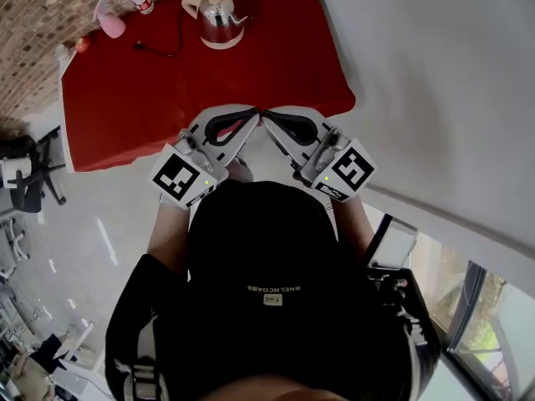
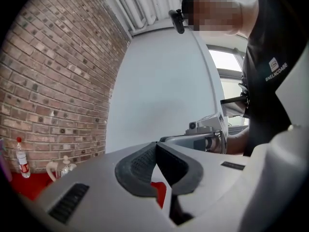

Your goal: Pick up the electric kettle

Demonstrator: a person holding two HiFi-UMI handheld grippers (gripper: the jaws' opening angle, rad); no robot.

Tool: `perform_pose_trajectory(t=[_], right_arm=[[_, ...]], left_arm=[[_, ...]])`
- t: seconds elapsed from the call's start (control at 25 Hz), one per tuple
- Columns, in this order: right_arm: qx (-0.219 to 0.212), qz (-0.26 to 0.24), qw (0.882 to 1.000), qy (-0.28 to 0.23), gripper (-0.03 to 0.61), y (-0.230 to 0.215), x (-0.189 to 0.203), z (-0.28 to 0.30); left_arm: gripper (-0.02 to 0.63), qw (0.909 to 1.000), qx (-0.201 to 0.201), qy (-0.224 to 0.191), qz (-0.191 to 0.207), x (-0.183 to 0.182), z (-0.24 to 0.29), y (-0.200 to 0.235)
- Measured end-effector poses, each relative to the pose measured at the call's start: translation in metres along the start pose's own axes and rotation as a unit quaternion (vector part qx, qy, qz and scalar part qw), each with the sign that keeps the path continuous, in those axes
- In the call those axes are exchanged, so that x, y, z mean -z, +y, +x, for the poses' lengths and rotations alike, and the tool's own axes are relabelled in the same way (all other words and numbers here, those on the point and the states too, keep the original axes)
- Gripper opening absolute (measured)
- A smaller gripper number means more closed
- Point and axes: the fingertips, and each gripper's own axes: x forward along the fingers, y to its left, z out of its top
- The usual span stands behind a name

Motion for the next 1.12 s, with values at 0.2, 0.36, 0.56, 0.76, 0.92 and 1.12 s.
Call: perform_pose_trajectory(t=[0.2,0.36,0.56,0.76,0.92,1.12], right_arm=[[0.020,0.020,1.000,-0.003,-0.002,-0.024,0.005,0.041],[0.027,0.041,0.999,0.001,0.000,-0.041,0.011,0.070],[0.061,0.074,0.995,-0.010,0.002,-0.065,0.009,0.097],[0.126,0.085,0.988,-0.025,0.002,-0.096,0.003,0.095],[0.157,0.094,0.983,-0.031,0.002,-0.111,0.004,0.090],[0.171,0.108,0.979,-0.026,0.002,-0.122,0.010,0.090]], left_arm=[[-0.009,0.9999,0.008,0.010,-0.003,0.007,-0.007,0.046],[-0.009,0.9997,0.013,0.019,-0.009,0.010,-0.011,0.080],[-0.008,0.9994,0.023,0.010,-0.024,0.010,-0.022,0.116],[-0.008,0.9994,-0.009,0.013,-0.030,0.018,-0.036,0.156],[-0.008,0.9983,-0.038,0.024,-0.037,0.030,-0.041,0.181],[-0.006,0.9955,-0.078,0.045,-0.027,0.045,-0.041,0.212]])
